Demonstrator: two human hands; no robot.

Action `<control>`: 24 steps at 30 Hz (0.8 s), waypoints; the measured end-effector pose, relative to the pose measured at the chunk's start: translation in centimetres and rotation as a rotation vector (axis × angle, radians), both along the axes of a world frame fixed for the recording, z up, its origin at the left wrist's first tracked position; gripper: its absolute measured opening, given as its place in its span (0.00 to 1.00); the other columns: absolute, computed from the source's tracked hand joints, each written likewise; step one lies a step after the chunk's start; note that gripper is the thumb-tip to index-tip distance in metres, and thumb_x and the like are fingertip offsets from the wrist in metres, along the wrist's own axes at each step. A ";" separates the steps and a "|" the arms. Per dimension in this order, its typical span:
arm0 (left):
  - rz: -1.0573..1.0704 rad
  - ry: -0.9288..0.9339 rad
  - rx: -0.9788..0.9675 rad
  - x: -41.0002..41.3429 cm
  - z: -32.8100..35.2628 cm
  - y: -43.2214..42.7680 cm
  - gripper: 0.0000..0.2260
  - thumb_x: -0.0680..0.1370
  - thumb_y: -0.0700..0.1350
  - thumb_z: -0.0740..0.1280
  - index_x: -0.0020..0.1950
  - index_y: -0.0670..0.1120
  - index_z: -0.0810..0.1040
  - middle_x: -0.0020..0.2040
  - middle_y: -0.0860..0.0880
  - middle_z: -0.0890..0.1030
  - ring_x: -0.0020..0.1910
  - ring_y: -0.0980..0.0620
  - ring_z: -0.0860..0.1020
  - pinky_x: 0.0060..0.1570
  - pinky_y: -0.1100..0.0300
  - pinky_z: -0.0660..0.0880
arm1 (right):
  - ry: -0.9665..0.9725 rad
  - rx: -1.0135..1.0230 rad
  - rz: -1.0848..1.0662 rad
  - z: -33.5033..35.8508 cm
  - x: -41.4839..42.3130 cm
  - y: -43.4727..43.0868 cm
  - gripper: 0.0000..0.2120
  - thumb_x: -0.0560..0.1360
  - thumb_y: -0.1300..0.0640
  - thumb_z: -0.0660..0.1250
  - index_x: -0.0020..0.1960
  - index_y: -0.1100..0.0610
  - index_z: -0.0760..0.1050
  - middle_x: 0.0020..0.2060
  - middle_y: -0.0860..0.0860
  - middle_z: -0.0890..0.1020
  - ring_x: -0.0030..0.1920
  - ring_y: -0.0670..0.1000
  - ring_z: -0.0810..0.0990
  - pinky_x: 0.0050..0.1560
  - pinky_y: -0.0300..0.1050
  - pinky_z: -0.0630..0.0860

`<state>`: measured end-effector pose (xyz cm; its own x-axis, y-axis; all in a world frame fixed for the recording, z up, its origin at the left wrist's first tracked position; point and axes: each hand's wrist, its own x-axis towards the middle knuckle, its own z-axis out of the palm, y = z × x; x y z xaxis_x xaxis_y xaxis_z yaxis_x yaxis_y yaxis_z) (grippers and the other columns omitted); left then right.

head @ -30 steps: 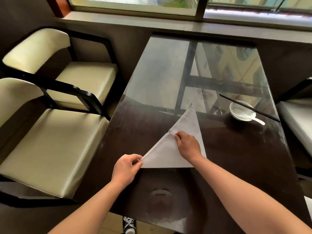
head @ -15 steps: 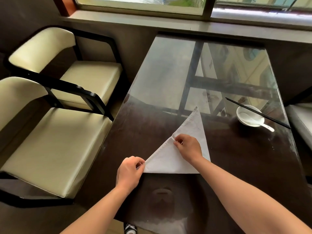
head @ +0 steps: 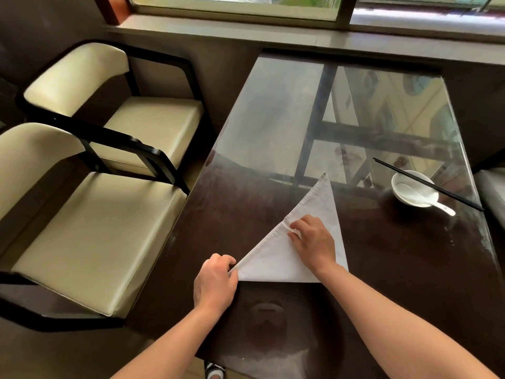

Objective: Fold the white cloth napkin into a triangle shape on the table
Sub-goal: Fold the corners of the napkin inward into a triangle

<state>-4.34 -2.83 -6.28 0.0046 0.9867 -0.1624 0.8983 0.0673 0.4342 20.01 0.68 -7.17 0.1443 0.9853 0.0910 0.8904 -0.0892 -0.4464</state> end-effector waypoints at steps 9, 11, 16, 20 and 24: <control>-0.043 0.081 0.059 0.4 -0.3 -0.3 0.06 0.78 0.51 0.69 0.52 0.52 0.81 0.46 0.53 0.79 0.47 0.52 0.77 0.43 0.56 0.75 | -0.245 -0.085 0.190 -1.3 0.1 -3.0 0.22 0.77 0.47 0.63 0.70 0.52 0.74 0.70 0.48 0.75 0.67 0.59 0.73 0.64 0.57 0.71; -0.051 0.089 0.076 0.3 -0.4 -0.4 0.02 0.77 0.48 0.70 0.47 0.52 0.82 0.42 0.53 0.78 0.43 0.51 0.76 0.40 0.57 0.73 | -0.272 -0.166 0.239 -1.3 -0.2 -3.2 0.27 0.79 0.42 0.51 0.75 0.50 0.68 0.75 0.46 0.69 0.75 0.59 0.66 0.73 0.56 0.57; -0.027 0.051 0.054 0.2 -0.2 -0.3 0.03 0.77 0.48 0.70 0.45 0.52 0.82 0.41 0.54 0.78 0.44 0.51 0.76 0.39 0.58 0.72 | -0.246 -0.196 0.263 -1.3 -0.3 -4.3 0.30 0.81 0.40 0.46 0.80 0.49 0.58 0.80 0.44 0.57 0.80 0.55 0.52 0.76 0.54 0.42; -0.020 0.038 0.028 0.3 -0.1 0.0 0.03 0.77 0.49 0.69 0.44 0.53 0.82 0.42 0.54 0.77 0.45 0.53 0.76 0.39 0.58 0.72 | -0.280 -0.110 0.315 -1.0 -0.9 -6.7 0.27 0.81 0.42 0.52 0.77 0.51 0.65 0.78 0.47 0.65 0.78 0.56 0.60 0.74 0.57 0.52; -0.003 0.028 0.000 0.4 -0.1 0.1 0.03 0.77 0.49 0.69 0.43 0.54 0.81 0.41 0.55 0.76 0.45 0.54 0.75 0.39 0.57 0.74 | -0.318 -0.162 0.410 -1.6 -1.5 -9.2 0.29 0.81 0.38 0.54 0.76 0.52 0.66 0.77 0.47 0.66 0.78 0.55 0.61 0.73 0.60 0.53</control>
